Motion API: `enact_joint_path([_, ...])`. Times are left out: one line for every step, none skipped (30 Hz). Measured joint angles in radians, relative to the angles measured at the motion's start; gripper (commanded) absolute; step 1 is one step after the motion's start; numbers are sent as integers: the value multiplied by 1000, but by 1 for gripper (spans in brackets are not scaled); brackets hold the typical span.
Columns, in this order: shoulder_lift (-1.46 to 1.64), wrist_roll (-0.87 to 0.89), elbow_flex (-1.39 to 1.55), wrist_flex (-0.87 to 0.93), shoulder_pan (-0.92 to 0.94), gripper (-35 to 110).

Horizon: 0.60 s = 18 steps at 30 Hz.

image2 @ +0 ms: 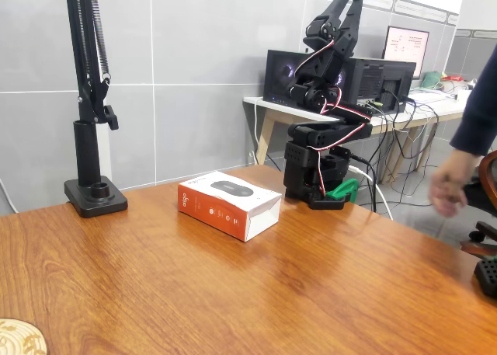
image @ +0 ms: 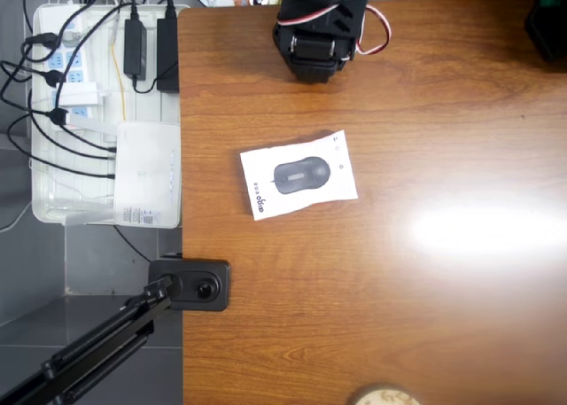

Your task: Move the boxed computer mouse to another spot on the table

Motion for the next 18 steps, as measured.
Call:
enact_joint_path([0, 0, 0, 0, 0, 0])
enact_joint_path([0, 3, 0, 0, 0, 0])
enact_joint_path([0, 5, 0, 0, 0, 0])
enact_joint_path([0, 5, 0, 0, 0, 0])
enact_joint_path([0, 6, 0, 0, 0, 0])
enact_joint_path([0, 8, 0, 0, 0, 0])
enact_joint_path([0, 8, 0, 0, 0, 0])
enact_joint_path([0, 8, 0, 0, 0, 0])
enact_joint_path([0, 8, 0, 0, 0, 0])
enact_joint_path([0, 8, 0, 0, 0, 0])
enact_joint_path([0, 8, 0, 0, 0, 0])
enact_joint_path([0, 8, 0, 0, 0, 0])
enact_joint_path([0, 8, 0, 0, 0, 0])
enact_joint_path([0, 8, 0, 0, 0, 0])
enact_joint_path([0, 8, 0, 0, 0, 0])
enact_joint_path([0, 8, 0, 0, 0, 0])
enact_joint_path([0, 8, 0, 0, 0, 0])
enact_joint_path([0, 8, 0, 0, 0, 0])
